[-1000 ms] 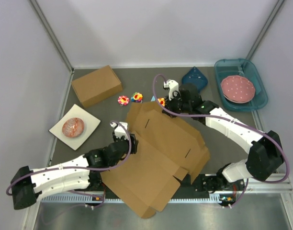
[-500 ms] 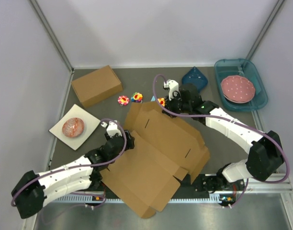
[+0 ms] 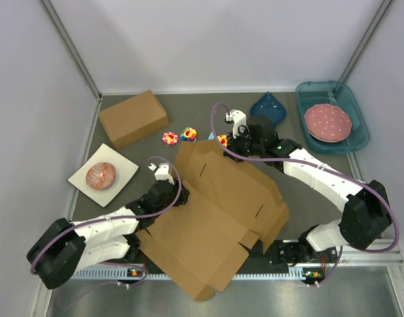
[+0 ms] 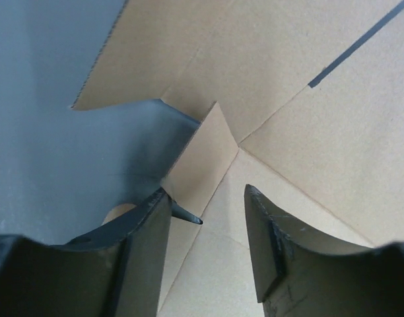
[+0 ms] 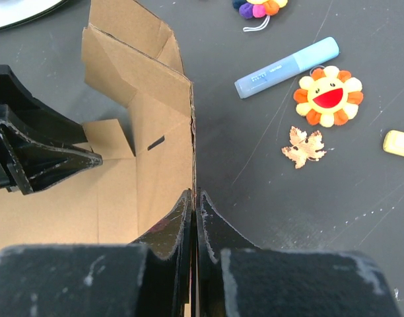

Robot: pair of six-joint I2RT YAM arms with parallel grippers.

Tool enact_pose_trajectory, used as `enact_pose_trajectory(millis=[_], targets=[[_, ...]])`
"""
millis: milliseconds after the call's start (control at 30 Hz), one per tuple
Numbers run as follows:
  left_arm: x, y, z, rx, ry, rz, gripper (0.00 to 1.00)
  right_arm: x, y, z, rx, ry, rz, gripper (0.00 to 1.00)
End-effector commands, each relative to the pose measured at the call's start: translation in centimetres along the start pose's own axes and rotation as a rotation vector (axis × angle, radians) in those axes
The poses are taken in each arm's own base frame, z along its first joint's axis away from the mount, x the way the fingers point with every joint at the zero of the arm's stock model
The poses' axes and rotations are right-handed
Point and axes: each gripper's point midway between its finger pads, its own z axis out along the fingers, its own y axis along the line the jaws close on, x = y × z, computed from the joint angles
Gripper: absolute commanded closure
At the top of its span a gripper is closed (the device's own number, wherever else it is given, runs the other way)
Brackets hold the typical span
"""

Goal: Fold the paper box

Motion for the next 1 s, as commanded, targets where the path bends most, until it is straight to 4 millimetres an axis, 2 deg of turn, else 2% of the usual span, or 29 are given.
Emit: enact_pose_trajectory(millis=[0,33,133,233,333,433,467,600,667,800,867,900,933,967], targets=[[-2.1,-3.0,0.3,0.095,-0.028,0.013,0.52,-1.1,1.2,-0.2,-0.041,-0.027,-0.01,1.0],[-2.3,-3.2,0.2,0.106,-0.032,0.017,0.58,-1.0,1.1,-0.2,-0.035,-0.025,-0.01,1.0],[-2.9,-3.8,-0.2,0.148,-0.071,0.046,0.67,-1.1,1.1,-0.2,-0.035,-0.026,-0.011,1.0],[-3.7,-4.5,-0.7,0.188,-0.125,0.106,0.73,-1.2,1.0,-0.2,-0.031,-0.028,-0.009,1.0],[-3.5,-4.9,-0.9,0.207,-0.142,0.185,0.79,-1.3,1.0,-0.2,-0.028,-0.028,-0.007,1.0],[-2.4,-5.2,-0.8,0.207,-0.127,0.262,0.82,-1.3,1.0,-0.2,-0.026,-0.024,-0.006,1.0],[-1.8,-6.2,-1.0,0.229,-0.118,0.287,0.82,-1.3,1.0,-0.3,-0.028,-0.024,-0.006,1.0],[0.4,-7.2,-1.0,0.214,-0.077,0.404,0.84,-1.1,1.0,-0.2,-0.028,-0.014,-0.006,1.0],[2.2,-7.0,-0.7,0.192,-0.031,0.462,0.84,-1.0,1.0,-0.3,-0.025,-0.009,-0.008,1.0],[3.4,-6.9,-0.5,0.146,-0.001,0.512,0.78,-0.6,1.0,-0.4,-0.01,0.004,-0.023,1.0],[3.0,-6.7,-0.6,0.124,-0.015,0.492,0.68,-0.6,0.9,-0.5,0.0,0.007,-0.027,1.0],[2.3,-6.4,-0.7,0.084,-0.036,0.467,0.64,-0.6,1.0,-0.5,0.0,0.008,-0.03,1.0],[1.2,-6.8,-1.2,0.085,-0.066,0.439,0.52,-1.0,0.9,-0.6,0.006,0.002,-0.033,1.0],[0.4,-7.0,-1.6,0.076,-0.086,0.419,0.48,-0.9,0.9,-0.8,0.009,0.011,-0.036,1.0]])
